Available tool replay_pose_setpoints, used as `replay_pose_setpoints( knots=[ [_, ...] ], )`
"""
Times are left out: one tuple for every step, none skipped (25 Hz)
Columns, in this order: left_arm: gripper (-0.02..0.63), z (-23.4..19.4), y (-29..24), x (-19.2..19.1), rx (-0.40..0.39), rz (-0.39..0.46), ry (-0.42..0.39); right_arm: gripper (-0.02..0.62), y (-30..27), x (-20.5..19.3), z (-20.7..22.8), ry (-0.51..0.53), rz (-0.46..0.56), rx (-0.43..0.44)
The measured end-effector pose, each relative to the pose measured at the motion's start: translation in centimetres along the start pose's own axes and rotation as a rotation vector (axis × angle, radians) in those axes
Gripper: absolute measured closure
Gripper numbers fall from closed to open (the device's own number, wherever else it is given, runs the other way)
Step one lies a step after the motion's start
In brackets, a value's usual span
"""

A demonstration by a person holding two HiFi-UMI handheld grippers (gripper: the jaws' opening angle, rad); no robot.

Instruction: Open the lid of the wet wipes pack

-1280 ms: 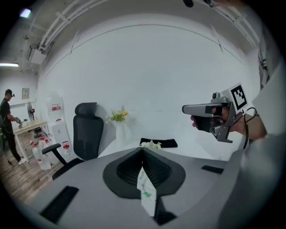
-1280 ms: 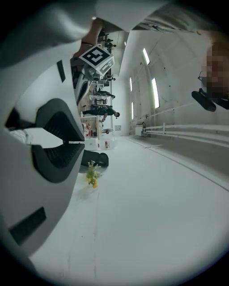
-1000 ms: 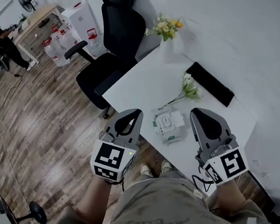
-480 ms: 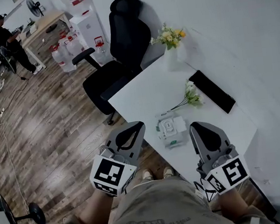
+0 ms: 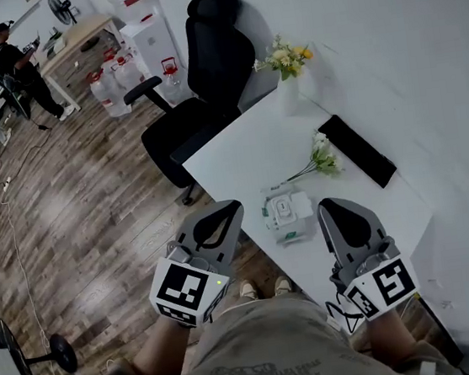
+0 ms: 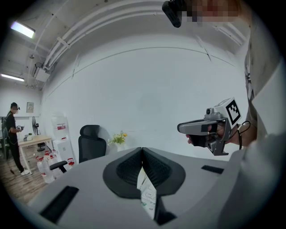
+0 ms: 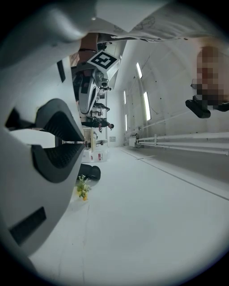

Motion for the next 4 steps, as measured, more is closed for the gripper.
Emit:
replay_pose_setpoints(
  knots=[
    [0.589, 0.02, -0.04, 0.09, 0.000, 0.001, 0.003, 0.555, 0.03, -0.05, 0.11, -0.003, -0.001, -0.002],
    [0.589, 0.02, -0.05, 0.15, 0.000, 0.001, 0.002, 0.555, 0.07, -0.09, 0.19, -0.005, -0.002, -0.005],
    [0.589, 0.00, -0.06, 0.18, -0.001, 0.001, -0.001, 0.555, 0.10, -0.14, 0.27, -0.007, -0.003, -0.007],
    [0.589, -0.02, -0.06, 0.20, -0.002, 0.001, -0.006, 0.555, 0.14, -0.17, 0.34, -0.009, -0.003, -0.009]
  ],
)
Point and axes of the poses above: the fingertips, and each gripper's own axes: y backward along the fingers, z to its right, x out of its top, the point moved 5 cm from there along y, backward along the fingers, and after that the axes turned 13 degrees about x, right-handed, at the moved point
